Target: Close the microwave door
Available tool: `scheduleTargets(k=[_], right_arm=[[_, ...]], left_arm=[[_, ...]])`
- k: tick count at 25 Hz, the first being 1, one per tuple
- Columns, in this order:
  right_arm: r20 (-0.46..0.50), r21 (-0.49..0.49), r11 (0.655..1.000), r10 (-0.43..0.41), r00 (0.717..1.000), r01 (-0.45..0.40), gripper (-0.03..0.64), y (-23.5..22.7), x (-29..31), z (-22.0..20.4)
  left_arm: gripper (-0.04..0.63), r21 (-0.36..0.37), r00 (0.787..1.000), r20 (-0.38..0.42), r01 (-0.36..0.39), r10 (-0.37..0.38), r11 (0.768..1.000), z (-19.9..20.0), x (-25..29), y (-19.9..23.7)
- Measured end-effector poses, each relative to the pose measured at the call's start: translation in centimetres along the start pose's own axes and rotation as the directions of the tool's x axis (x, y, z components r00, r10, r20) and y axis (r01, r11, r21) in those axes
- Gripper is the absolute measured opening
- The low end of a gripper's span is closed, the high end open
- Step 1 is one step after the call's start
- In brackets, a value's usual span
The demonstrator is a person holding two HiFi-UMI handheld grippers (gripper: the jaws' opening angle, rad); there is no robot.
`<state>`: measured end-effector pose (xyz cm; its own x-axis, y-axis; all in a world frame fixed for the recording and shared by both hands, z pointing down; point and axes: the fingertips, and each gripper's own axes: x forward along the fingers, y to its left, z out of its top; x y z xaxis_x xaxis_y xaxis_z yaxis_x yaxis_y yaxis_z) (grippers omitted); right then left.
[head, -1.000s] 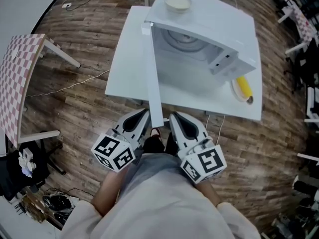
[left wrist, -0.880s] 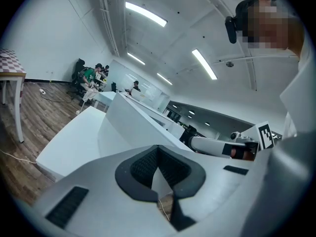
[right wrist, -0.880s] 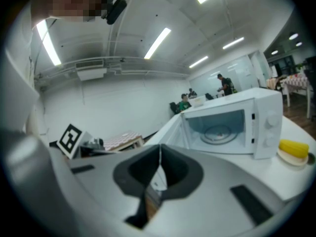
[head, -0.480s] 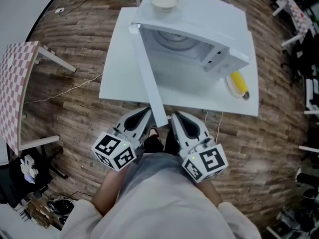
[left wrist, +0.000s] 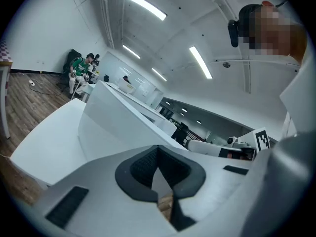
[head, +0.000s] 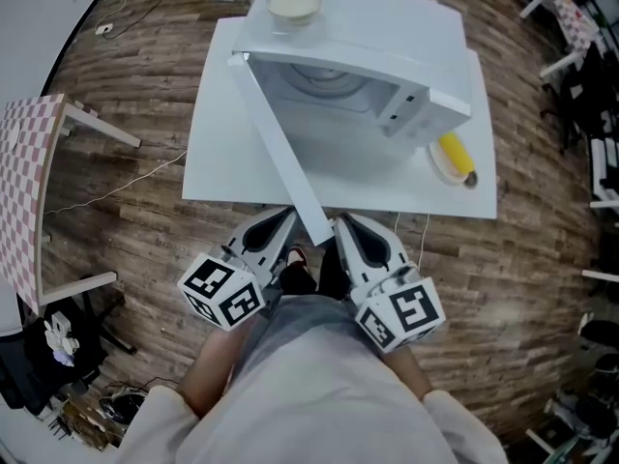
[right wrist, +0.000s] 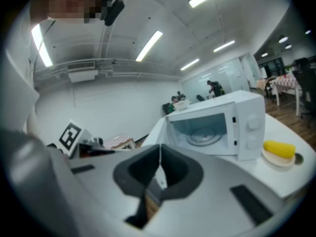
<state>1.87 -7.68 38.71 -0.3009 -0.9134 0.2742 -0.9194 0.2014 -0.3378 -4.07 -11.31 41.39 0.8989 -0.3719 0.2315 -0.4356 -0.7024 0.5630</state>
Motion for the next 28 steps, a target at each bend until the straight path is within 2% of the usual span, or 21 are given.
scheduleTargets(k=[12,28], right_arm=[[0.015,0.016,0.999,-0.053,0.998,0.052,0.023,-3.2,-0.8,1.0],[0.036,0.027,0.995,-0.094,0.995,0.093,0.023,-6.7,-1.4,2.3]], left_arm=[[0.014,0.009,0.998,-0.026,0.051,-0.051,0.999,0.3,3.2,-1.4],[0.014,0.017,0.996,-0.05,0.081,-0.08,0.997,0.4,6.5,-2.5]])
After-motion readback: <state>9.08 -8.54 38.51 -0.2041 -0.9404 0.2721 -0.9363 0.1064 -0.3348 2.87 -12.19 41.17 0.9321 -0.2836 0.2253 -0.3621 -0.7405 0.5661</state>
